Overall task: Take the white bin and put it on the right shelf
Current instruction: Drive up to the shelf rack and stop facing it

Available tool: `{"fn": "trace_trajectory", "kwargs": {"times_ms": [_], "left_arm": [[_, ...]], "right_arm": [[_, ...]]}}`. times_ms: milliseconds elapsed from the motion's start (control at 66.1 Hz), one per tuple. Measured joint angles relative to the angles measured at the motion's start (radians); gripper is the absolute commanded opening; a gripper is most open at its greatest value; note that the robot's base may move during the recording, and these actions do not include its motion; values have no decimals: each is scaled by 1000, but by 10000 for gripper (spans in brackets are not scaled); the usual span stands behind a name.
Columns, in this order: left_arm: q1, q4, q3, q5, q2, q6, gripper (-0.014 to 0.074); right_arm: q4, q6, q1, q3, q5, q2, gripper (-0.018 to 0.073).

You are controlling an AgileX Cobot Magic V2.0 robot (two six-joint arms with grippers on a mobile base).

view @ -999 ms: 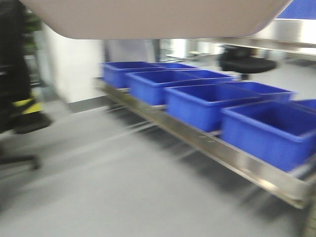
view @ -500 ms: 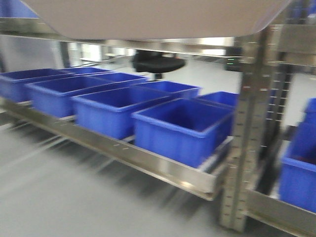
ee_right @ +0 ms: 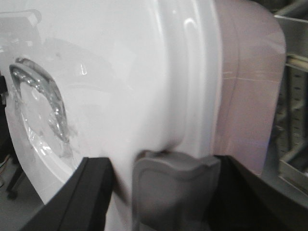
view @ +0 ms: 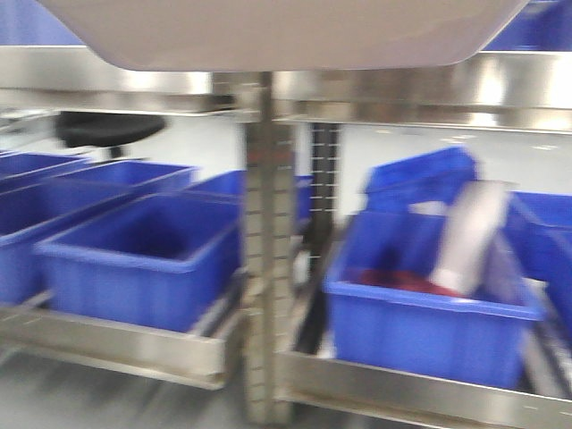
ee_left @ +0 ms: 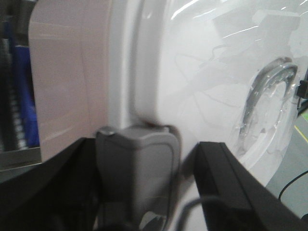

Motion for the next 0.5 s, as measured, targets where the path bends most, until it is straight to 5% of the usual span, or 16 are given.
{"fn": "trace_trajectory", "kwargs": {"times_ms": [500], "left_arm": [[0,0,0,0,0,0,262]], "right_arm": [[0,0,0,0,0,0,449]]}}
